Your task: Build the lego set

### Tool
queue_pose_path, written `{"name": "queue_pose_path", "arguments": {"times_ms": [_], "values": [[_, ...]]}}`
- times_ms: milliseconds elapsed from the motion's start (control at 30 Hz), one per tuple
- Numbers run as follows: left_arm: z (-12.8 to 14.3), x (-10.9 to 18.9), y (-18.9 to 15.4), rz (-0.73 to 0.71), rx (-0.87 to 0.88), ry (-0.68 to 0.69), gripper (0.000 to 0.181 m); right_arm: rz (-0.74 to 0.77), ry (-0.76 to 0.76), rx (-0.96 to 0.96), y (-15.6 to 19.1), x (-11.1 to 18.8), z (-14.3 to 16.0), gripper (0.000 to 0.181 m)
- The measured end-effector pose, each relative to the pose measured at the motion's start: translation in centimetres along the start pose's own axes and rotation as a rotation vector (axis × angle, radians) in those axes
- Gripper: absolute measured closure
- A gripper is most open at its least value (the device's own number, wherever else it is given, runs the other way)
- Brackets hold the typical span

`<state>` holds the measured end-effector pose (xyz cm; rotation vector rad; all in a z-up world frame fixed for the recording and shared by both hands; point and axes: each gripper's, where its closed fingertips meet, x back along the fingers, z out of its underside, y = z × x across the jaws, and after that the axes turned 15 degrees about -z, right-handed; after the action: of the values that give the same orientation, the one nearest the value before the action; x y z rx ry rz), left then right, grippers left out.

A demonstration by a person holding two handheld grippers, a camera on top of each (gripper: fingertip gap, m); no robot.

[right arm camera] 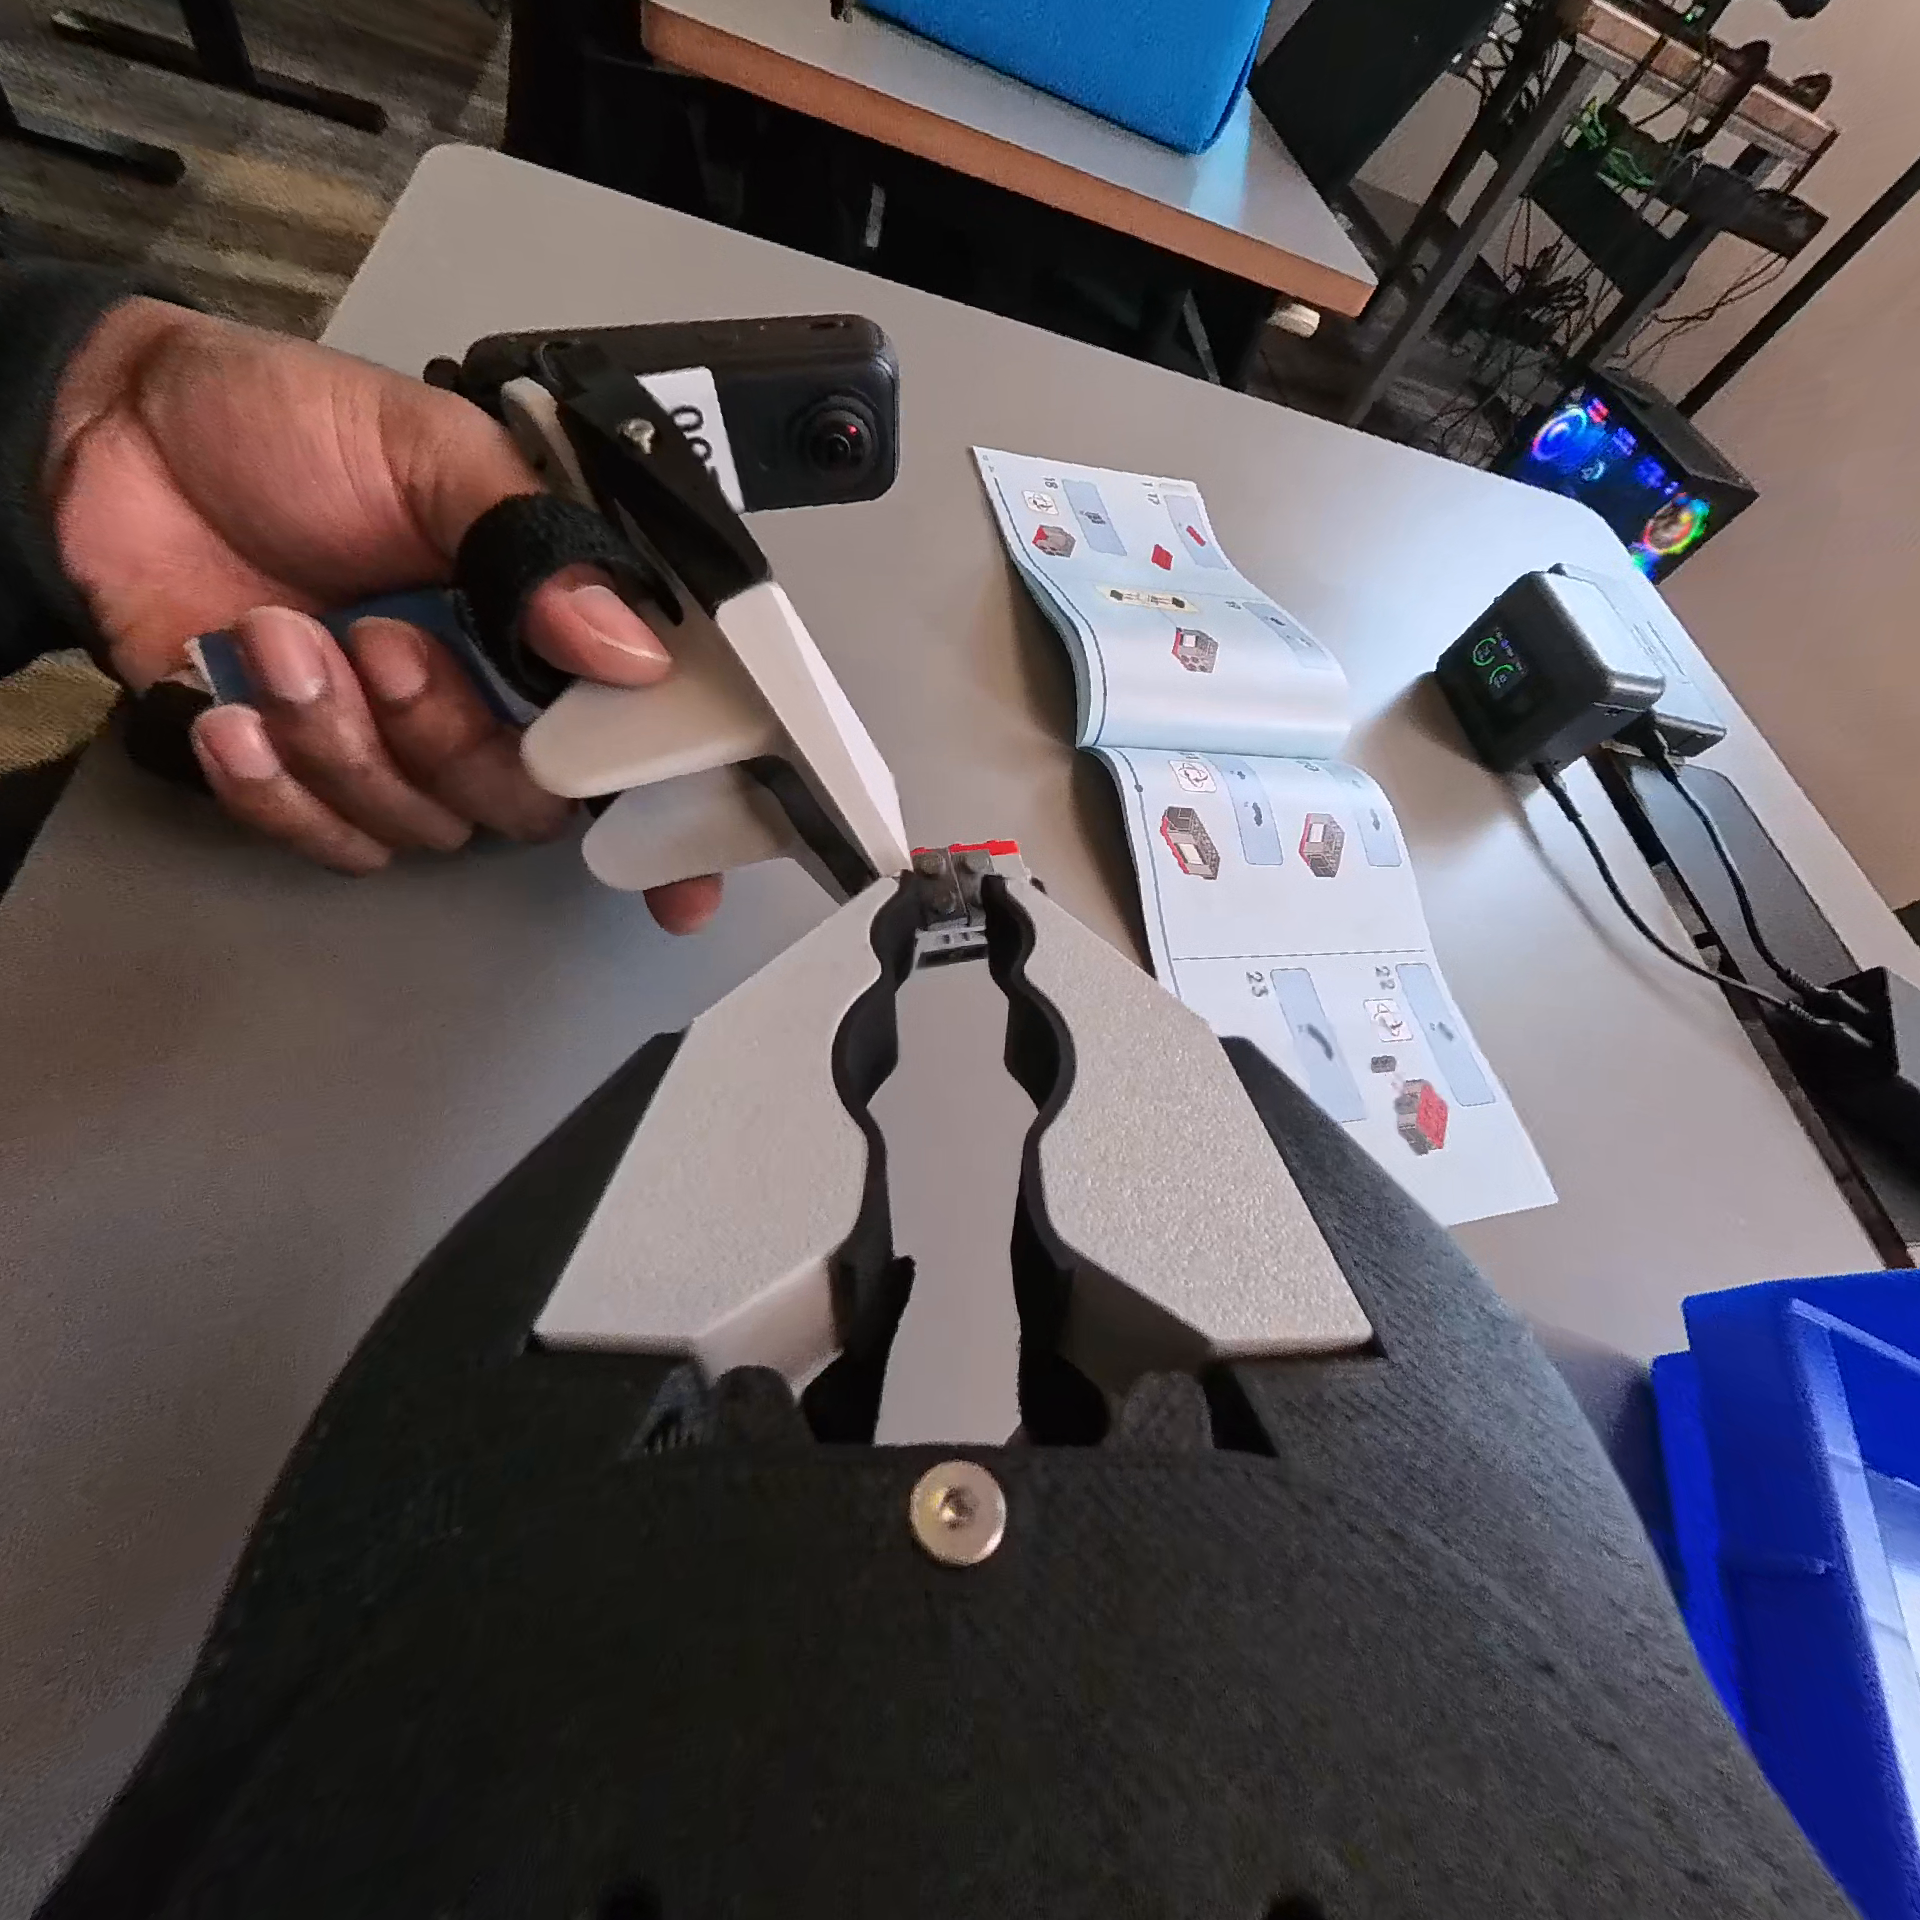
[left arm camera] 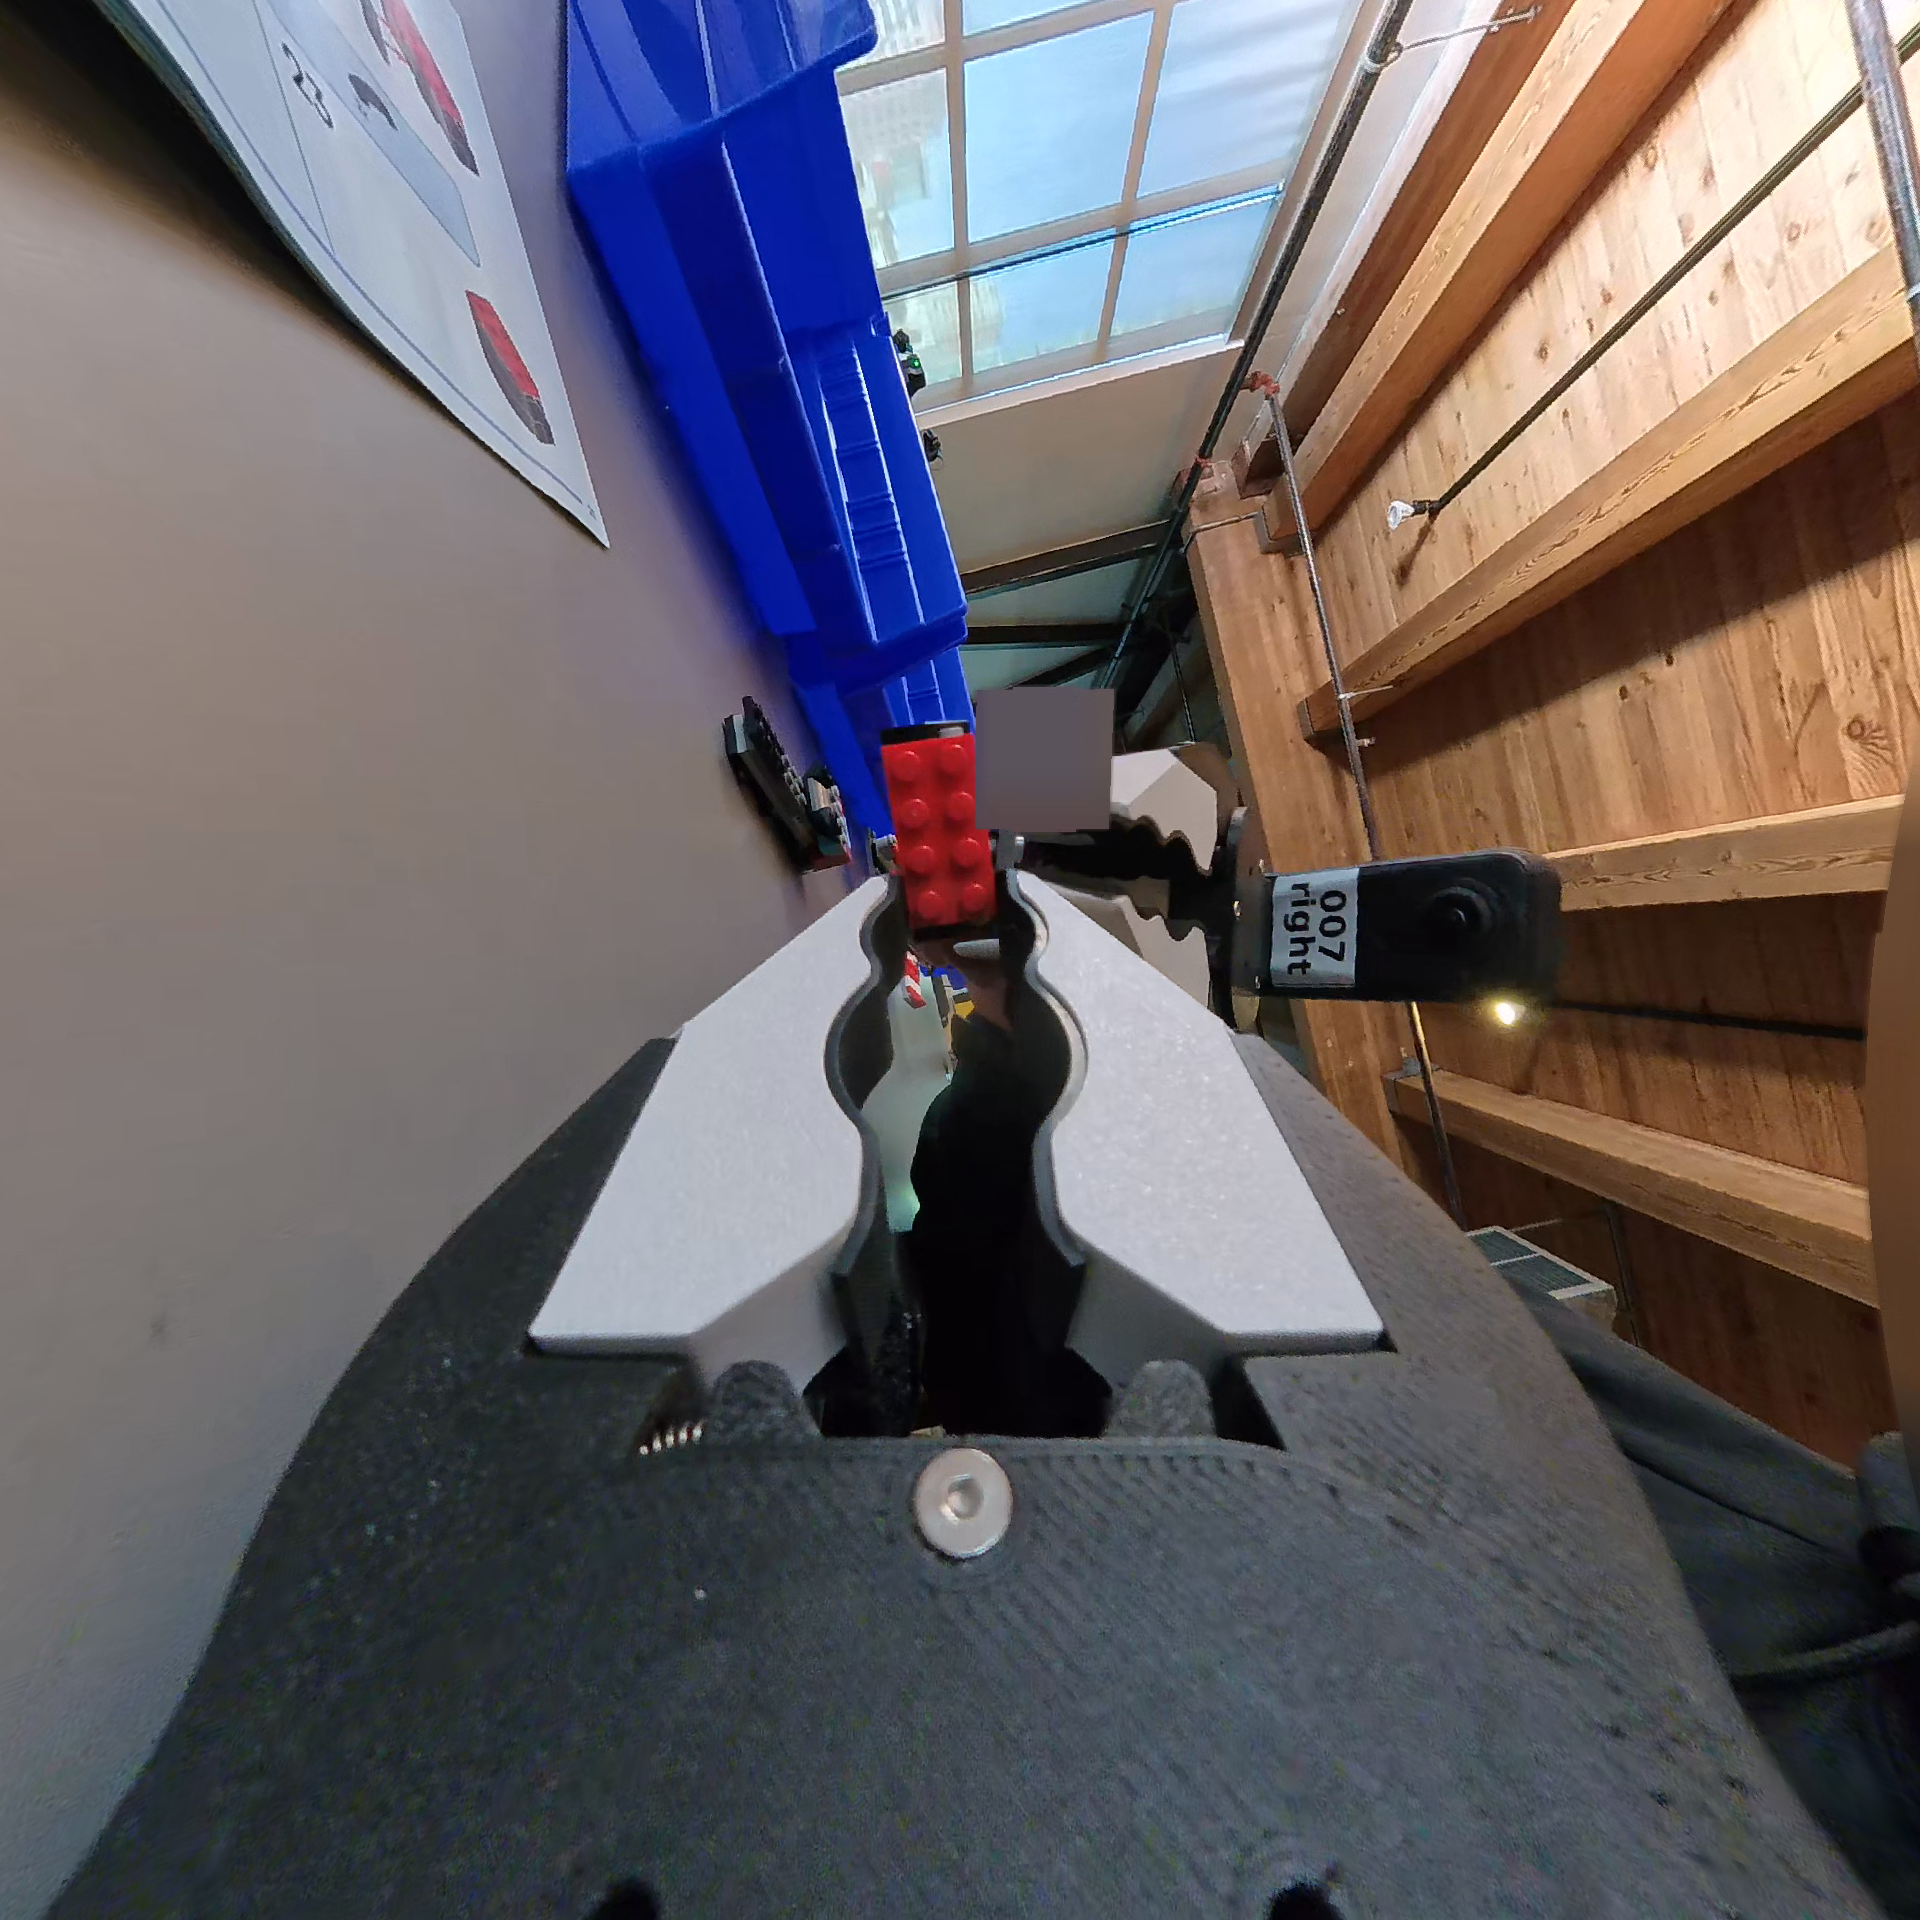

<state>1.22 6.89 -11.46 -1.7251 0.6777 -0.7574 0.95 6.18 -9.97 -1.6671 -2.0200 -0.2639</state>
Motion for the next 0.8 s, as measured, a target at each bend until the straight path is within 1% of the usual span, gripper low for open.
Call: {"name": "queue_pose_path", "arguments": {"times_ms": [67, 133, 200, 367, 500, 600, 800], "values": [[0.0, 0.0, 0.0, 0.004, 0.001, 0.000, 0.165, -0.008, -0.023, -0.070, -0.2, 0.1, 0.1, 0.165], [-0.1, 0.1, -0.1, 0.011, 0.004, -0.001, 0.165, -0.027, -0.056, -0.186, -0.6, 0.3, 0.4, 0.160], [-0.1, 0.2, -0.2, 0.021, 0.005, -0.002, 0.165, -0.059, -0.113, -0.329, -0.9, 0.6, 0.5, 0.156], [-0.2, 0.3, -0.4, 0.035, 0.006, -0.004, 0.165, -0.152, -0.284, -0.560, -1.0, 1.5, -0.5, 0.150], [-0.2, 0.5, -0.6, 0.054, 0.003, -0.005, 0.165, -0.216, -0.364, -0.743, -1.0, 1.1, -0.6, 0.137], [-0.1, 0.5, -0.9, 0.069, -0.010, 0.000, 0.165, -0.250, -0.379, -0.826, -0.8, 0.5, -0.1, 0.130], [0.4, 0.4, -1.4, 0.085, -0.044, 0.016, 0.166, -0.325, -0.439, -0.905, -0.5, 0.5, -0.3, 0.130]]}}
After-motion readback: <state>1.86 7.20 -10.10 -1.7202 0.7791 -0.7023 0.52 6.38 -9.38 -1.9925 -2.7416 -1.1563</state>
